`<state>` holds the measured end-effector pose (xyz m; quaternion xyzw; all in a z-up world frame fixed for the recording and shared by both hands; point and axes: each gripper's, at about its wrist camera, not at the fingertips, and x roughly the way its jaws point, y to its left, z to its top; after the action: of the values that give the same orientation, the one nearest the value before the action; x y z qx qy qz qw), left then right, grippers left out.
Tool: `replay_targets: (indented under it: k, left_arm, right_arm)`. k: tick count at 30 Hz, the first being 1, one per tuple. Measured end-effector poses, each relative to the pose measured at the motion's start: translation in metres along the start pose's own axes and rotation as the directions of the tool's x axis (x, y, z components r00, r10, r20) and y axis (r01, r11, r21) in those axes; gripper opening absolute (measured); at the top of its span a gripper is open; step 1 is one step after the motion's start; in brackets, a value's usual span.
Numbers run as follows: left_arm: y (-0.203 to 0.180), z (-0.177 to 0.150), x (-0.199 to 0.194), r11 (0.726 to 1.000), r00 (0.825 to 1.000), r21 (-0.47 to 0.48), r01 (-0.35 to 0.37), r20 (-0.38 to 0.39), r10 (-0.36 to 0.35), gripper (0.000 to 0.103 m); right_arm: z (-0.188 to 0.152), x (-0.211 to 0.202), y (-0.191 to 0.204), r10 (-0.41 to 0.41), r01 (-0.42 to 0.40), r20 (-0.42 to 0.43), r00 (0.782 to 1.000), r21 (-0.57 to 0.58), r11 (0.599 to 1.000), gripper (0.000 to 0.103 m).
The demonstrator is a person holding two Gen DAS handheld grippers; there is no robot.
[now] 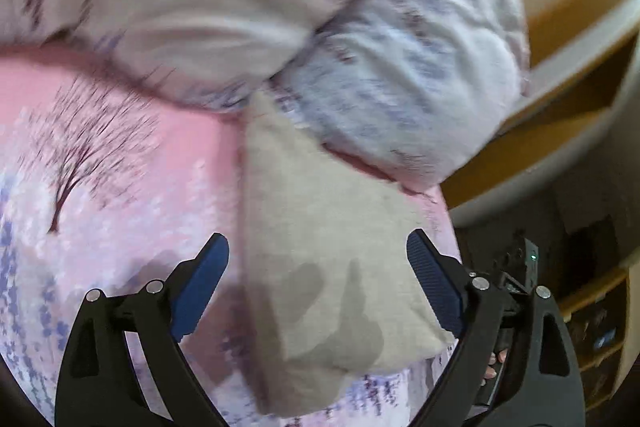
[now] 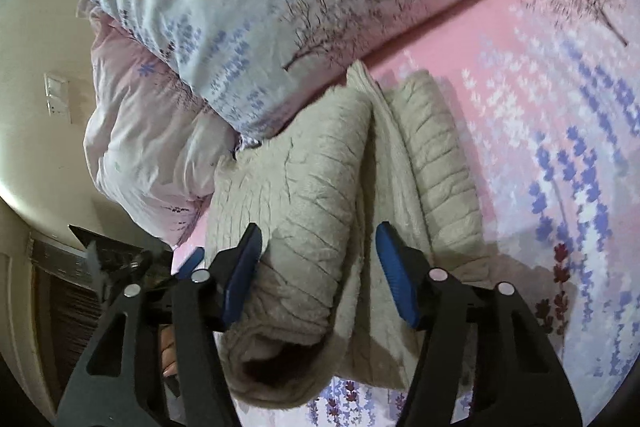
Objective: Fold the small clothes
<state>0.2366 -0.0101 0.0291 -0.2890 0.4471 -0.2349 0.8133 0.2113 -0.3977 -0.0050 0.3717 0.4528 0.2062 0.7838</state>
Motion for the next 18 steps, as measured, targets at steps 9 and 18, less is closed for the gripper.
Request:
replay_targets:
  k: [9,18]
  left_arm:
    - [-0.007,-0.021,0.036,0.996,0.991,0.085,-0.034,-0.127,0.045,0.090]
    - [-0.015,-0.023,0.030,0.993,0.992,0.113,-0.039,-0.111,0.052,0.089]
  right_arm:
    - [0.012,0.024,-0.008,0.044,-0.038,-0.073,0.996,0.084,0.996,0.036]
    - [0.003,-0.018,0.036,-0.038,0.073,0.175,0.984,-0.196,0.978,0.014]
